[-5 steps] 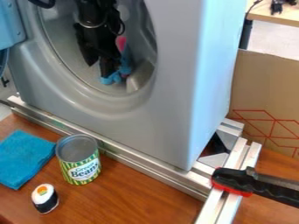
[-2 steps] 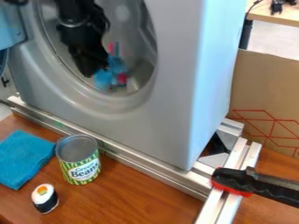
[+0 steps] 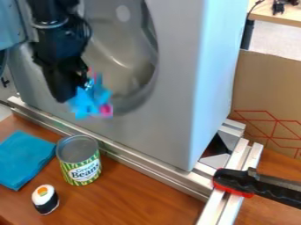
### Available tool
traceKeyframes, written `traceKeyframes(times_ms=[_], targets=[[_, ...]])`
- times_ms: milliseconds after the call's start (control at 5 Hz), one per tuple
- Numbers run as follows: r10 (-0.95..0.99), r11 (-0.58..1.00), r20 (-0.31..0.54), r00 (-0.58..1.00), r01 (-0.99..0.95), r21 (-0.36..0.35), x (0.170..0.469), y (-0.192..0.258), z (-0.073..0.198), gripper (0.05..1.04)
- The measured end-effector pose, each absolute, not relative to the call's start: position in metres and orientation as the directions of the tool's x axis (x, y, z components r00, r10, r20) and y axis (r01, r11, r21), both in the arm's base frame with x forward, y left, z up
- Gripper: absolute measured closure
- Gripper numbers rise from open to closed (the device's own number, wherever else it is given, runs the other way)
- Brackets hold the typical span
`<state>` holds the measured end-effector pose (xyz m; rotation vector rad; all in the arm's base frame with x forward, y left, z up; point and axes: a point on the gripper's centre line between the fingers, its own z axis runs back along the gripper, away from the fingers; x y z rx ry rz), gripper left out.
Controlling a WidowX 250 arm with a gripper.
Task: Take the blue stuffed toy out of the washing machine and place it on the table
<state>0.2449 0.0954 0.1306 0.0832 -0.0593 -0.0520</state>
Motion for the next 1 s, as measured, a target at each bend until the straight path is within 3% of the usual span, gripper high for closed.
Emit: traceKeyframes(times_ms=[200,600,1000], targets=[[-0.079,0.995,-0.109,0.991,0.085,0.052,0.214,0.063,0.118,0.997],[-0.302,0.953,-0.198,0.932,0.3,-0.041,0.193,0.005,0.084,0.997],[-0.415,0.908,-0.276,0.867,0.415,-0.062,0.185,-0.013,0.048,0.997]])
